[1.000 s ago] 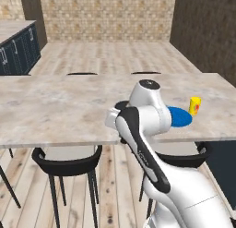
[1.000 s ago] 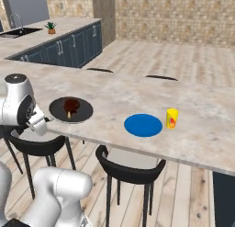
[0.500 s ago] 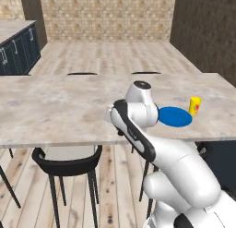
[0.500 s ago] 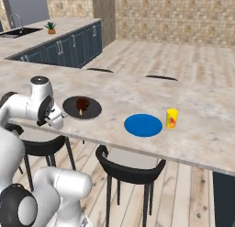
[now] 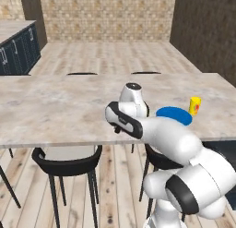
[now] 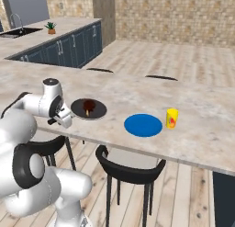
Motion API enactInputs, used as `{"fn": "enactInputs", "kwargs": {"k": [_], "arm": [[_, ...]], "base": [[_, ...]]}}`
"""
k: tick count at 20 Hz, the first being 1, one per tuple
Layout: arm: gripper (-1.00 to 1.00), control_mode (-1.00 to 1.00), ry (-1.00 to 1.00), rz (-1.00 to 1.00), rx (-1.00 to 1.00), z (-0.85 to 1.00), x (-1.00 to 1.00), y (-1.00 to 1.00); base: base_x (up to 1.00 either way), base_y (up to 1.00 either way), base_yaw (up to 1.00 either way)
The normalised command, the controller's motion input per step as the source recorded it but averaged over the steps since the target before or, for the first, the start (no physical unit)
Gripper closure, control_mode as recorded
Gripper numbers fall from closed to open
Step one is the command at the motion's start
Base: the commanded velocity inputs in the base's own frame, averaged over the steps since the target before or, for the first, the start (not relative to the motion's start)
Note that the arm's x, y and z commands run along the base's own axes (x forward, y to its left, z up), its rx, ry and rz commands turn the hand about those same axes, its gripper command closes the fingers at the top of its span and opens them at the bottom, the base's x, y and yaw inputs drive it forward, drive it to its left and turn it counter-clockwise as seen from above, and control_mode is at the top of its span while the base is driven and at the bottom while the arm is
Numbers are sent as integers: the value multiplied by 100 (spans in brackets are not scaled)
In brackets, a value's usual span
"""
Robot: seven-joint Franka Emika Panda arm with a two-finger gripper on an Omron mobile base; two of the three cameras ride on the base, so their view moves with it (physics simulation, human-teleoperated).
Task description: Pick up the pan with the steak in it and place it on the dining table. Then place the steak on the plate.
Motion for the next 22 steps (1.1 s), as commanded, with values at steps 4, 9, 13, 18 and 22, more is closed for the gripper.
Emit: {"fn": "enactInputs", "kwargs": {"k": [4, 9, 13, 18, 22], "arm": [[100, -100, 8, -2, -4, -13, 18, 1], [100, -100, 1, 0, -1, -12, 9, 0], [100, -100, 0, 0, -1, -28, 17, -10], [100, -100, 0, 0, -1, -35, 12, -23], [100, -100, 0, 0, -2, -39, 8, -25]], "base": [[0, 0, 0], [0, 0, 0], [0, 0, 0], [0, 0, 0], [0, 0, 0]]}}
